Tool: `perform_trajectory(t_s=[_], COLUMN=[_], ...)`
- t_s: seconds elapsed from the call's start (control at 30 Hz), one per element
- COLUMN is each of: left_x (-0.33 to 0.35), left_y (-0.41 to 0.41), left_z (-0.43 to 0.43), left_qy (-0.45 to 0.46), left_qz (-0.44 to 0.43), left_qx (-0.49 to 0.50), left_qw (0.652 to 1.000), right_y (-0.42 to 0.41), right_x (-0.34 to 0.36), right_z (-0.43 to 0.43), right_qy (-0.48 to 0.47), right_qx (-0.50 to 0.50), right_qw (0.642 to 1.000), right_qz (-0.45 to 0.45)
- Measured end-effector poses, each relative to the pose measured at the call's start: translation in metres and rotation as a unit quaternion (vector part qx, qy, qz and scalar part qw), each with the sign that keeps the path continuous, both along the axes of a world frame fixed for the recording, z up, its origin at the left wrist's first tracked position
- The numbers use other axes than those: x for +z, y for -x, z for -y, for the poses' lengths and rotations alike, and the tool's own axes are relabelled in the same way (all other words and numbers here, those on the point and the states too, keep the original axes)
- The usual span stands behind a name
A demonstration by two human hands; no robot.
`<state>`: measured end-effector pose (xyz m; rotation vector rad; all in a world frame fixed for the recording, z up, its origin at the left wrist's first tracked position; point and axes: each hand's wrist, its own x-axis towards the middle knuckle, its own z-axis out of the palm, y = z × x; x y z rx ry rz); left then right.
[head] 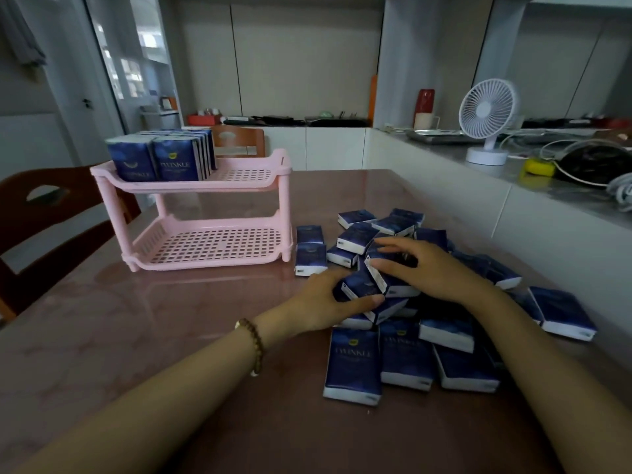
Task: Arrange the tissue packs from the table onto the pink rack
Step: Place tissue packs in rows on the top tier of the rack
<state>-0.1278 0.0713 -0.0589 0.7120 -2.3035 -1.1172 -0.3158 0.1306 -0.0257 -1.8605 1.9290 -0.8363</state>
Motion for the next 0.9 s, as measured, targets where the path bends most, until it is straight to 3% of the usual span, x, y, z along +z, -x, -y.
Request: perform_trajectory(t_s=[0.3,0.6,0.9], left_x=[0.0,0.031,0.123], left_y=[-0.008,-0.027,-0.102], left_z=[0.004,0.028,0.062], left_qy=[-0.048,-0.095,0.075], left_qz=[-0.062,-0.172,-0.095], left_qx=[-0.051,0.002,0.029], left_qw=[0.996,0.98,0.992], right_y=[-0.005,-0.027,-0.072], right_x=[0.007,0.025,0.108], right_z=[-0.009,-0.002,0.045], right_qy=[0.027,0.101,0.169], right_qx=[0.036,0.097,0.171], right_qw=[0.998,0.982,0.969], right_qz=[0.034,0.128,0.054])
